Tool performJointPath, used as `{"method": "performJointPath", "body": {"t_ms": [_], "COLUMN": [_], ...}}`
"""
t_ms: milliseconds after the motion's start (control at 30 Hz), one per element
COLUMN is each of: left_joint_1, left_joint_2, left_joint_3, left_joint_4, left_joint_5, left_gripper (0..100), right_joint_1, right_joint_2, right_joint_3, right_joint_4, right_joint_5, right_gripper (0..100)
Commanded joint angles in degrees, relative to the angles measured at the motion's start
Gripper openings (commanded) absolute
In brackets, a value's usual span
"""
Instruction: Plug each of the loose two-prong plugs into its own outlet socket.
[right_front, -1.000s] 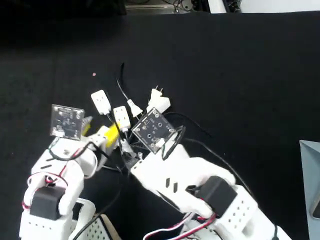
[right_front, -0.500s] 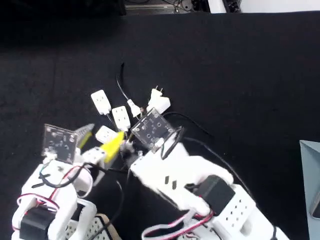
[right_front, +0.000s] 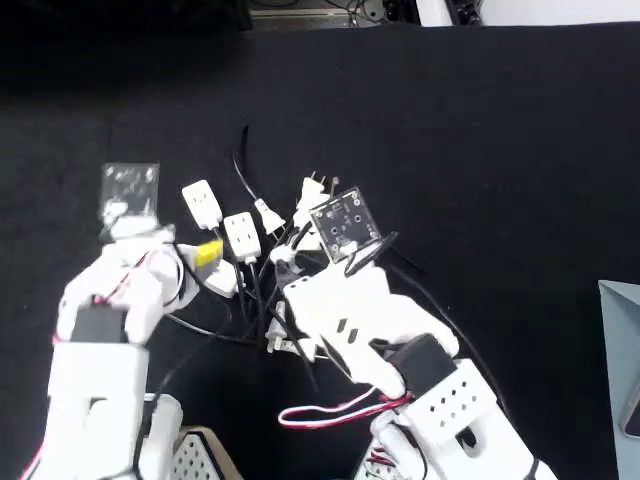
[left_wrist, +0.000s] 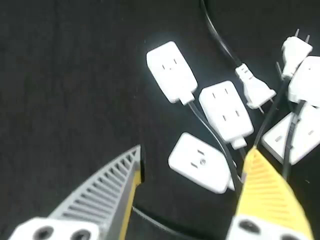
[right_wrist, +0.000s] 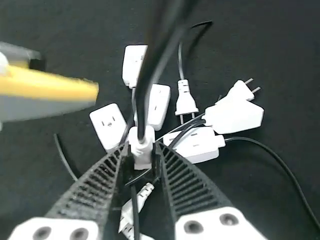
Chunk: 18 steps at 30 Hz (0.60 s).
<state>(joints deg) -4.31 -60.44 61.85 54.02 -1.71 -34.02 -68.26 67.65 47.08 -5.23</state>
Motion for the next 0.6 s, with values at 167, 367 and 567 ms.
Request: {"method": "performJointPath", "body": {"t_ms": [167,367,567], "left_joint_1": [5.3,7.7,10.9], "left_joint_2": [35.6,53.9,64.7], "left_joint_3": [-23.3,-34.9,-41.7], "left_joint_4": [-2.3,-2.1,-2.1], "left_joint_5": [4.8,9.1,11.2], "left_gripper": [32,32,32], "right_joint_1": [5.4,5.4,5.4], "right_joint_2": [-0.2,-0.2,-0.2], "right_joint_3": [3.8,4.4,4.4], "right_joint_4": [-6.1,-6.2,-6.0], "right_joint_5": [-0.7,-0.7,-0.7], "right_gripper": [1.2,1.2,1.2]}}
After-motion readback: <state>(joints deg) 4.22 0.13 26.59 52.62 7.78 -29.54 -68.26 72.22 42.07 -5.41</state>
